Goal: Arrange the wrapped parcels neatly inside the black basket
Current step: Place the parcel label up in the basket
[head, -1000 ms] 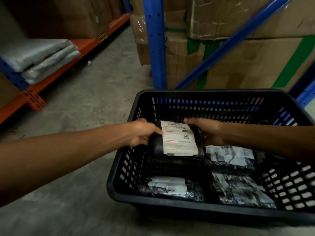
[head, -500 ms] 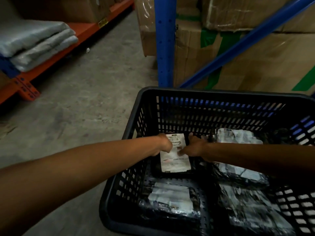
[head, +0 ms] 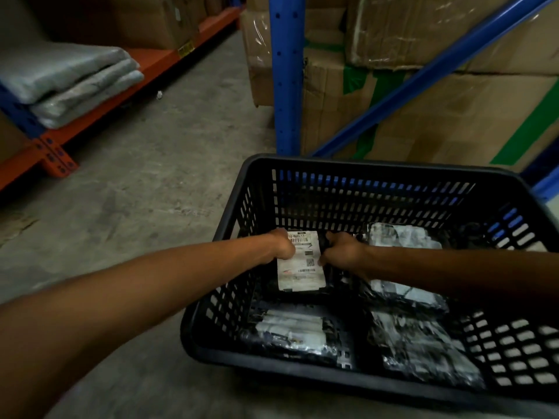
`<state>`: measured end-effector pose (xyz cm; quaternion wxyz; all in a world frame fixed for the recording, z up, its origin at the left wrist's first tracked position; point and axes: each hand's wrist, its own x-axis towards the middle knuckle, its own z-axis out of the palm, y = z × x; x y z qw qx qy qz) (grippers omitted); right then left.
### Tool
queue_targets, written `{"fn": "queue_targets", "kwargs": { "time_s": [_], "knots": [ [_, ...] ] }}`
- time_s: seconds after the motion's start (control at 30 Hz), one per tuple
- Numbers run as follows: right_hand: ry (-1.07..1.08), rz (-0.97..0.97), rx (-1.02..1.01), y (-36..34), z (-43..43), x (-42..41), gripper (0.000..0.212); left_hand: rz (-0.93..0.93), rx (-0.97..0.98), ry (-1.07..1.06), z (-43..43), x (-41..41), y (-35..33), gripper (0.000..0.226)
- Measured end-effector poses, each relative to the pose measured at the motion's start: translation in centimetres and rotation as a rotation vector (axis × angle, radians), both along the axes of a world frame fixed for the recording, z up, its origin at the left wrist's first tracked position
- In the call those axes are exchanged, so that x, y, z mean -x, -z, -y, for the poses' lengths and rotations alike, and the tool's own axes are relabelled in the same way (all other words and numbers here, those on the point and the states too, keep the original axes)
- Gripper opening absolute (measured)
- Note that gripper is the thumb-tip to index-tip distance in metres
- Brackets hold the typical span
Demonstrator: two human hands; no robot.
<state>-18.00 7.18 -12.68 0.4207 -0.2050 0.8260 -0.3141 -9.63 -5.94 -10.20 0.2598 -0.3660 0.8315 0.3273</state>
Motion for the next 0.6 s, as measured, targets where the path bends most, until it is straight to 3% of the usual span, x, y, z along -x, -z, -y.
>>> {"fn": "queue_targets", "kwargs": {
  "time_s": [0.07,0.13,0.2,0.27,0.3,0.37,0.5,0.6],
  "knots": [
    [-0.241,-0.286,-0.078,-2.2,-0.8,-1.6,0.057,0.074,0.064,0.246,-0.9,-0.9,-1.5,0.038],
    [-0.542,-0.428,-0.146,-4.5,-2.5,-3.5,0.066,0.268,0.155,0.544,-1.7,-2.2,-3.6,0.034],
    [-0.790,-0.275,-0.182,-6.2,-4.4,-5.3,0.067,0.435,0.205,0.819,-2.2,-4.3,-5.3,0.044],
    [-0.821,0.026,-0.181,-6.9,-6.1,-7.0,0.051,0.543,0.112,0.980,-2.8,-6.5,-6.7,0.053],
    [-0.818,0.089,-0.170,-6.9,-6.8,-7.9,0.047,0.557,0.060,1.013,-3.0,-7.5,-7.0,0.050],
    [-0.848,-0.021,-0.166,-5.9,-7.7,-8.7,0.051,0.507,0.007,1.018,-3.1,-8.9,-6.7,0.043],
    [-0.881,-0.238,-0.095,-3.9,-8.5,-9.1,0.061,0.299,0.100,1.024,-2.6,-10.9,-5.5,0.034],
    [-0.822,-0.283,0.016,-3.5,-8.8,-8.9,0.051,0.180,0.182,0.999,-3.0,-11.5,-5.4,0.036]
  ]
}}
